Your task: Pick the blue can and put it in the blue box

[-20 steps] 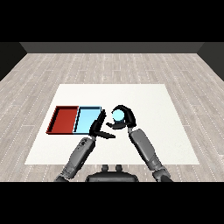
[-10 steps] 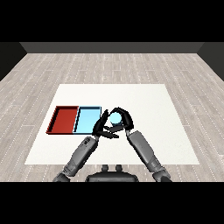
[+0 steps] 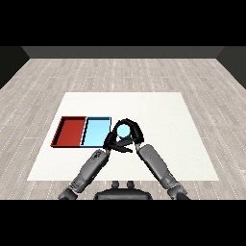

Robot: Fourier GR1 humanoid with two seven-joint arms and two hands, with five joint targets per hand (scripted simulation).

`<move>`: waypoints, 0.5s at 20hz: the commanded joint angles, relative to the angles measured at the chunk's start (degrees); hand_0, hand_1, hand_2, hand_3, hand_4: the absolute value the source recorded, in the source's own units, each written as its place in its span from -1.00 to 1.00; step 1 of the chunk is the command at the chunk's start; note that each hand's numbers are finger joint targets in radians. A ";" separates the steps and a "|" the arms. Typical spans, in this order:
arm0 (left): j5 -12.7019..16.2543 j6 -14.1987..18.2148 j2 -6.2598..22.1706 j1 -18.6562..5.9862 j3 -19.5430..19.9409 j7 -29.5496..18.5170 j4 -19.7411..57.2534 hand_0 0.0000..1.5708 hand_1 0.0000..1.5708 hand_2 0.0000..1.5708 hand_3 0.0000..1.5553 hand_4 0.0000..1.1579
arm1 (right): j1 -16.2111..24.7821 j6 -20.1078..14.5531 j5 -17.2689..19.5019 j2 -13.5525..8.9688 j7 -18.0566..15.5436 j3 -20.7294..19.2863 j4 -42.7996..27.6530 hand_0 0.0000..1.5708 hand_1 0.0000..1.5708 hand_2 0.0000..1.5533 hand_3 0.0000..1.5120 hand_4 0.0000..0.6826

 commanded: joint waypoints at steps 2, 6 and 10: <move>3.48 1.74 0.00 -3.78 -0.69 2.15 -0.46 -1.00 -1.00 -1.00 -1.00 -1.00 | -2.72 0.59 -1.01 0.01 -1.00 -1.00 3.36 0.83 0.83 0.87 0.86 0.68; 2.06 4.41 0.01 -2.29 -4.22 -0.23 -1.23 -1.00 -1.00 -1.00 -1.00 -1.00 | -2.45 -0.05 -1.11 0.01 -1.50 1.68 3.54 0.88 0.88 0.87 0.85 0.62; 0.22 3.77 0.00 -4.33 -1.45 0.33 3.03 -1.00 -1.00 -1.00 -1.00 -0.81 | -1.48 -1.00 -2.27 0.01 1.99 3.63 -1.79 0.89 0.89 0.89 0.86 0.57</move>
